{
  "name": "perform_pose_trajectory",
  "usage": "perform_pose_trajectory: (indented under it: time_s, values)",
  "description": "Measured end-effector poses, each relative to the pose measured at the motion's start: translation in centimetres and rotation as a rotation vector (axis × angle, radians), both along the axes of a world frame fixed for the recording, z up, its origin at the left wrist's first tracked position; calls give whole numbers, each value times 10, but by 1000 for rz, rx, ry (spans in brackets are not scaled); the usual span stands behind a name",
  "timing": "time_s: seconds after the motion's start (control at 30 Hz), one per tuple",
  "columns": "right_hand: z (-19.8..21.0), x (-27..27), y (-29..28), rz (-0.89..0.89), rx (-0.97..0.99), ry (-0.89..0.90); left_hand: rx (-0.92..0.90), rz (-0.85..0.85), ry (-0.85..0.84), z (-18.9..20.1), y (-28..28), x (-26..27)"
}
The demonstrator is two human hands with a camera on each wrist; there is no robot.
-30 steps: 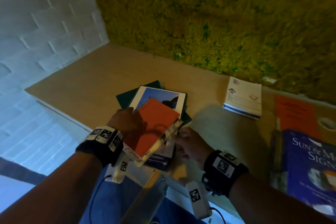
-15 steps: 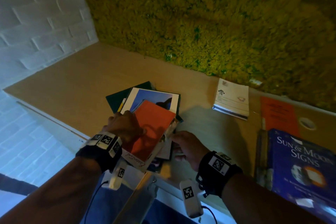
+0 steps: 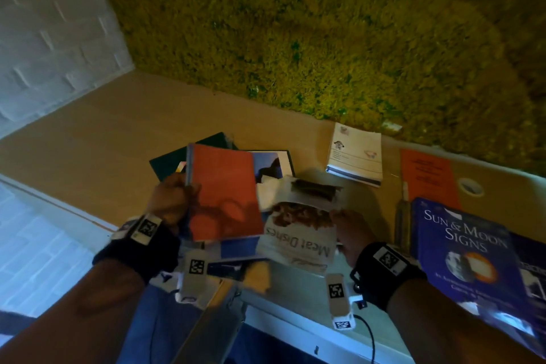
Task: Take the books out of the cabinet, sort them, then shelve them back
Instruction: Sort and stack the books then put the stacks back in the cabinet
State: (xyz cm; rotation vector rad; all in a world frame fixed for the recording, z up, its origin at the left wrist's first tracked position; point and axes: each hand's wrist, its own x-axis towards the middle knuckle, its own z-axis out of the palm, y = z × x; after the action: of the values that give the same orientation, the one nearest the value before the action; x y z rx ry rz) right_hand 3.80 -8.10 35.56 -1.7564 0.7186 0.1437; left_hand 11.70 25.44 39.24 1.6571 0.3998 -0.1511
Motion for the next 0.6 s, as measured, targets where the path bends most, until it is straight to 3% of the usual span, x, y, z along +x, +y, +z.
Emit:
perform_pose_trajectory:
  time_s: [0.17,0.27,0.3,0.37,0.43,0.53,0.6]
  values:
    - [6,1,-15,-1,-288,31,-242,58,-57,22,-11,1]
    - [31,3,2,133,-404,-198,-386,-38,-138,32,-39,-5]
    - [44,2,12,148,-289,-254,-425,-98,-183,36,-49,-7]
    - [64,4,27,109,168,-245,-524,-248,-306,44,-65,-9]
    - [77,4,30,76,599,-223,-431,-405,-423,52,-76,-9]
    - [87,2,11,7,844,-294,-139,-616,-425,53,-90,-1]
    - [86,0,-3,-6,901,-320,-96,-655,-409,50,-98,8]
